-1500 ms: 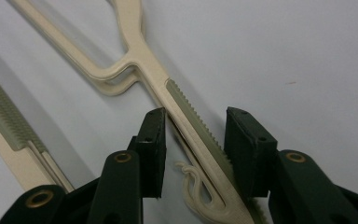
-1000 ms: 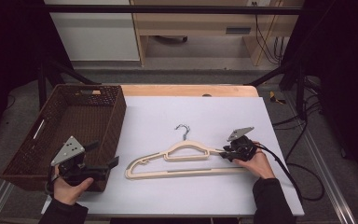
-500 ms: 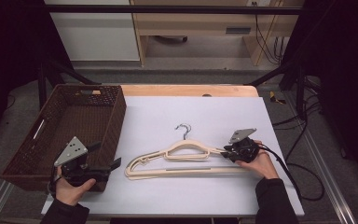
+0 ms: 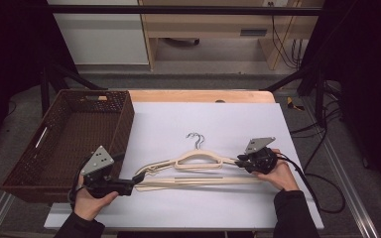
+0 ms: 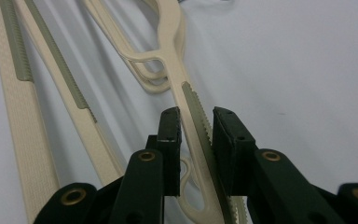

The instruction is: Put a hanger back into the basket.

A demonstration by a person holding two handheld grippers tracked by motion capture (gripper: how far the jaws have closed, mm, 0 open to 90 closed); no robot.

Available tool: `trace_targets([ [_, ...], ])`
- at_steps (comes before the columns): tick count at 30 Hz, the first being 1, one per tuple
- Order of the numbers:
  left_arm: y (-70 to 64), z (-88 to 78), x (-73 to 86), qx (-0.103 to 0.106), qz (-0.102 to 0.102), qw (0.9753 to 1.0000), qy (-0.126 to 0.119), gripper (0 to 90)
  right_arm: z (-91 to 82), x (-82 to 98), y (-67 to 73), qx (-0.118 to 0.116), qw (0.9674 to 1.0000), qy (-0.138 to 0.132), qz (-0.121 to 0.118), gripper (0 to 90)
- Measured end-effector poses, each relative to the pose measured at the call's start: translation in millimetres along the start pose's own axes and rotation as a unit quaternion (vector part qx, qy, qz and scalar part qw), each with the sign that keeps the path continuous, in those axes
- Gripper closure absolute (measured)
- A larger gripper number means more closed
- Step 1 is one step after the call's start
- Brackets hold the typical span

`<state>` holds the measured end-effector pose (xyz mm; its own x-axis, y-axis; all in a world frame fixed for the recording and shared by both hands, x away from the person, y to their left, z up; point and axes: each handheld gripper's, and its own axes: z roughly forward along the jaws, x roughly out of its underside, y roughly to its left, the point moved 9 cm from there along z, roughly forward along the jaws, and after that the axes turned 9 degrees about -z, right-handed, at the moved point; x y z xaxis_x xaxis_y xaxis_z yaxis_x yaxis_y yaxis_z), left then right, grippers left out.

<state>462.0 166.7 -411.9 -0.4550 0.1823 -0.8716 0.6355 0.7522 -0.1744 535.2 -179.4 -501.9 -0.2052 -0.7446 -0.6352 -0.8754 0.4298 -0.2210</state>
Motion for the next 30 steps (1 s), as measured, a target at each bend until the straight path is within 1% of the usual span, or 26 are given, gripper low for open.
trace_targets([
  [1,0.0,0.0,0.0,0.0,0.0,1.0,0.0,6.3,-0.3,0.2,0.6,0.0,1.0,0.002,0.001,73.1],
  [3,-3.5,5.0,0.3,0.003,0.004,1.0,0.008,6.4,-0.6,0.0,0.9,0.0,1.0,0.001,0.002,73.1],
  [4,-7.5,10.2,0.9,0.007,0.007,0.9998,0.016,6.5,-1.2,-0.7,0.2,0.001,1.0,-0.002,-0.005,73.1],
  [5,-7.5,10.2,0.9,0.007,0.007,0.9998,0.016,6.7,-1.2,-0.7,0.2,0.001,1.0,-0.002,-0.005,73.1],
  [6,-11.2,15.3,1.2,0.014,0.009,0.9995,0.026,6.9,-1.7,-1.1,0.5,0.001,1.0,-0.002,-0.002,73.0],
  [8,-13.1,18.1,0.7,0.018,0.008,0.9994,0.029,7.4,-1.1,-0.4,0.6,0.0,1.0,0.0,-0.005,73.0],
  [9,-16.8,24.8,-0.6,0.025,0.012,0.9988,0.041,7.8,-0.6,-0.2,0.7,0.0,1.0,0.003,-0.004,72.9],
  [10,-16.8,24.8,-0.6,0.025,0.012,0.9988,0.041,7.9,-0.6,-0.2,0.7,0.0,1.0,0.003,-0.004,72.9],
  [11,-20.2,32.9,-3.5,0.03,0.016,0.9982,0.05,8.0,-0.3,0.6,0.8,0.002,1.0,0.008,-0.004,72.9],
  [12,-22.3,37.4,-5.3,0.035,0.017,0.9978,0.054,8.2,-0.4,0.8,0.9,0.002,1.0,0.009,-0.003,72.8],
  [13,-22.3,37.4,-5.3,0.035,0.017,0.9978,0.054,8.7,-0.4,0.8,0.9,0.002,1.0,0.009,-0.003,72.8],
  [14,-25.2,42.5,-7.2,0.041,0.016,0.9973,0.058,8.7,-0.2,0.5,0.7,0.002,1.0,0.007,-0.005,72.8],
  [17,-33.5,59.3,-12.9,0.049,0.028,0.9956,0.074,9.9,-0.4,-0.2,0.7,0.002,1.0,0.003,-0.005,72.8],
  [18,-36.8,65.5,-14.9,0.051,0.032,0.9953,0.076,10.5,-0.5,-0.3,0.7,0.002,1.0,0.003,-0.005,72.8],
  [21,-44.4,83.8,-18.9,0.058,0.043,0.9932,0.092,13.9,-0.9,-0.6,1.3,0.001,1.0,0.003,-0.002,72.8],
  [22,-47.9,95.0,-21.0,0.062,0.047,0.9919,0.1,14.8,-0.9,-0.8,1.0,0.002,1.0,0.002,-0.006,72.8],
  [23,-49.0,100.3,-22.1,0.065,0.048,0.9914,0.103,15.6,-1.0,-0.9,0.8,0.002,1.0,0.001,-0.007,72.7],
  [24,-49.0,100.3,-22.1,0.065,0.048,0.9914,0.103,16.4,-1.2,-0.9,1.0,0.001,1.0,0.001,-0.005,72.7],
  [26,-48.5,109.2,-23.7,0.064,0.051,0.9908,0.108,17.0,-1.5,-0.8,1.1,0.0,1.0,0.001,-0.007,72.7],
  [27,-46.7,120.5,-22.8,0.065,0.058,0.9891,0.119,19.6,-1.1,-0.7,1.5,0.002,1.0,0.004,-0.002,72.7],
  [28,-46.4,125.3,-21.2,0.067,0.062,0.9878,0.126,20.8,-0.8,-0.5,1.7,0.001,1.0,0.005,-0.001,72.7],
  [29,-46.4,125.3,-21.2,0.067,0.062,0.9878,0.126,21.6,-0.8,-0.5,1.7,0.001,1.0,0.005,-0.001,72.7],
  [30,-47.5,134.3,-16.3,0.074,0.076,0.984,0.143,23.0,-0.3,-0.1,1.7,0.001,1.0,0.006,-0.002,72.7],
])
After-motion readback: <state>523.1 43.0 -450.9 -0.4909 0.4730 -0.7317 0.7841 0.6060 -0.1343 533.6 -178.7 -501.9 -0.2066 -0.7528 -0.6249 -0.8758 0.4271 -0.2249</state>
